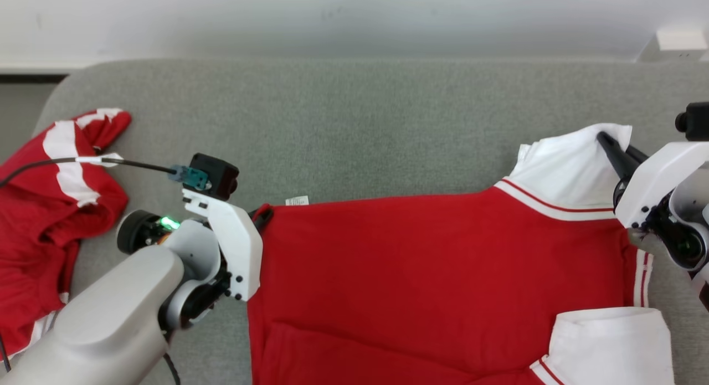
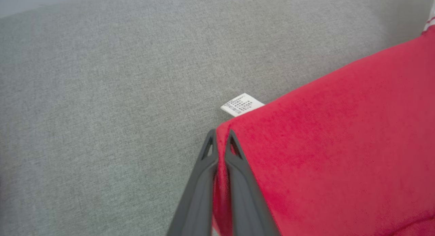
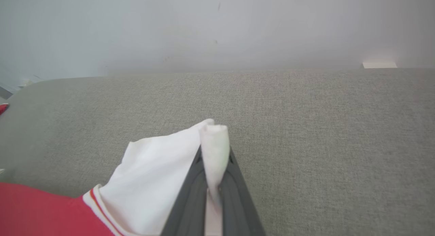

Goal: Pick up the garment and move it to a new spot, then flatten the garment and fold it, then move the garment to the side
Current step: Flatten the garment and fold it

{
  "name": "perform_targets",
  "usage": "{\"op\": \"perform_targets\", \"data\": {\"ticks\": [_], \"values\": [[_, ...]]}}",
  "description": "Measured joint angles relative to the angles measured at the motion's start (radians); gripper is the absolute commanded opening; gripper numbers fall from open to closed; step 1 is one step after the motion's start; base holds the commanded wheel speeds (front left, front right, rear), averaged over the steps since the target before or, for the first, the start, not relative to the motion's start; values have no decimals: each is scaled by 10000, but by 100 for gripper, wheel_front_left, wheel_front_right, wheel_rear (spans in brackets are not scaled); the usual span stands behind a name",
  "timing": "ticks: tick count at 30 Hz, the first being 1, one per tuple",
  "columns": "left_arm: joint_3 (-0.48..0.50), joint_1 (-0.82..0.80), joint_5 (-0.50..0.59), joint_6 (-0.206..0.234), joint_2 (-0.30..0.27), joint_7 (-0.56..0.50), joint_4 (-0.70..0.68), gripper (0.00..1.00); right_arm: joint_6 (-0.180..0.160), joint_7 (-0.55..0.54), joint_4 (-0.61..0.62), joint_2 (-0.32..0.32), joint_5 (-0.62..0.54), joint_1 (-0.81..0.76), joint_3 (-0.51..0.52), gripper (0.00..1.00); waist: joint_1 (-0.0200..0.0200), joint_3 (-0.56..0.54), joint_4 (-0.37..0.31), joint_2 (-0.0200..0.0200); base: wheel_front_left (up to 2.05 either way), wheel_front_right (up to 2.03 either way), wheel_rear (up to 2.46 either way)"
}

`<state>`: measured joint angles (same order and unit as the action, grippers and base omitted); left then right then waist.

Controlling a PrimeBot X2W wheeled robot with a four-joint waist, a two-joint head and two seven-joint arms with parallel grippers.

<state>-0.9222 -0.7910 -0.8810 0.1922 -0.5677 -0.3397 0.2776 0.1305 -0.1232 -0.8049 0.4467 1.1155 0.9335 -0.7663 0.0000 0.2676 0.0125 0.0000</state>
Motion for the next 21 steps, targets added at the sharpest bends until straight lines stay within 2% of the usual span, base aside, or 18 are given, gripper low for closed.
{"op": "perform_targets", "data": {"ticks": [6, 14, 21], "values": [[23, 20, -794, -723, 84, -639, 251, 0, -2, -219, 667, 374, 606, -615, -454, 0, 0, -814, -192, 0, 0, 0, 0], [-167, 272, -1952, -1756, -48, -2042, 823, 0, 0, -1135, 2084, 1127, 1277, -1531, -1248, 0, -1, -1842, -562, 0, 0, 0, 0], [-483, 473, -2562, -2355, -198, -3229, 1227, 0, -2, -1891, 3137, 1655, 1572, -2206, -1816, 0, -1, -2290, -967, 0, 0, 0, 0]]}}
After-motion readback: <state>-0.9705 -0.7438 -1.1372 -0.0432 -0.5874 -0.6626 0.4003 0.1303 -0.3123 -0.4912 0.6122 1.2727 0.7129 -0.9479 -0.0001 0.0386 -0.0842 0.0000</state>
